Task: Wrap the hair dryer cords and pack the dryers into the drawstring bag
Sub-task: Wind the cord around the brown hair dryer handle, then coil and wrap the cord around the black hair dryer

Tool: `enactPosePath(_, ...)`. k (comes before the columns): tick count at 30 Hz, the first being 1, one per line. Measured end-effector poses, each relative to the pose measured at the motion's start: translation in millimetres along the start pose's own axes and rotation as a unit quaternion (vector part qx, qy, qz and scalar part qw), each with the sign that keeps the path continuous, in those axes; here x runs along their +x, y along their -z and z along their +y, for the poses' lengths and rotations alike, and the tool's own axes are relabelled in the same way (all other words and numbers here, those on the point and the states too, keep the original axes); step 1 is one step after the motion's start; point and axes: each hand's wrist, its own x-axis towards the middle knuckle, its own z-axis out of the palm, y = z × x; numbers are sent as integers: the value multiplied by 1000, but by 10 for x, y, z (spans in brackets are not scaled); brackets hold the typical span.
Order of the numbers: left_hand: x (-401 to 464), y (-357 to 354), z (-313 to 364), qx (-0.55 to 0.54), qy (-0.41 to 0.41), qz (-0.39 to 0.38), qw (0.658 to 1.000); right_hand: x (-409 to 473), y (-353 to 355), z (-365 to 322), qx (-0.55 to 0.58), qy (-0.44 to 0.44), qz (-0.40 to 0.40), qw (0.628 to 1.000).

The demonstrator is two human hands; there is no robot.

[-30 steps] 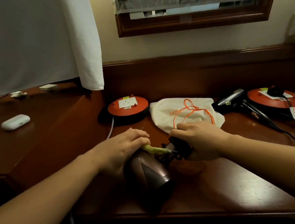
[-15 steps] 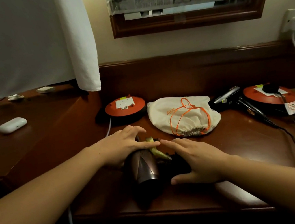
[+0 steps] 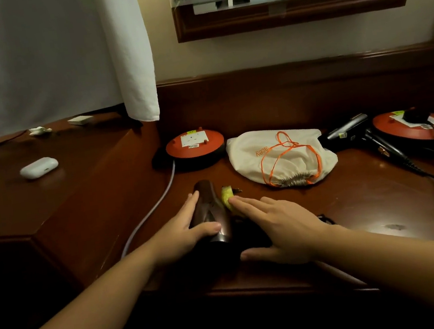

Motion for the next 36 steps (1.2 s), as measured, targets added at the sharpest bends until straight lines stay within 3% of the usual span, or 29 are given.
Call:
enactPosePath(3, -11, 75, -44, -51, -11, 12, 999, 84, -73, -178, -9, -37, 32, 999)
enactPosePath(11, -151, 231, -183, -47, -32, 23, 998, 215, -192, -458, 1, -77, 60, 995)
enactPosePath(18, -38, 332, 34, 14, 2, 22, 1000, 207, -46, -387, 45, -68, 14, 997)
enactPosePath(23, 306, 221, 447, 143, -13, 86, 986, 59, 142, -51, 92, -112, 22, 989)
enactPosePath(29, 965, -386, 1089, 280, -60, -3, 958, -239, 203, 666, 81, -203, 48, 975)
enactPosePath(36, 1786, -1336, 1461, 305, -121, -69, 942, -731, 306, 1491, 55, -322, 66, 943)
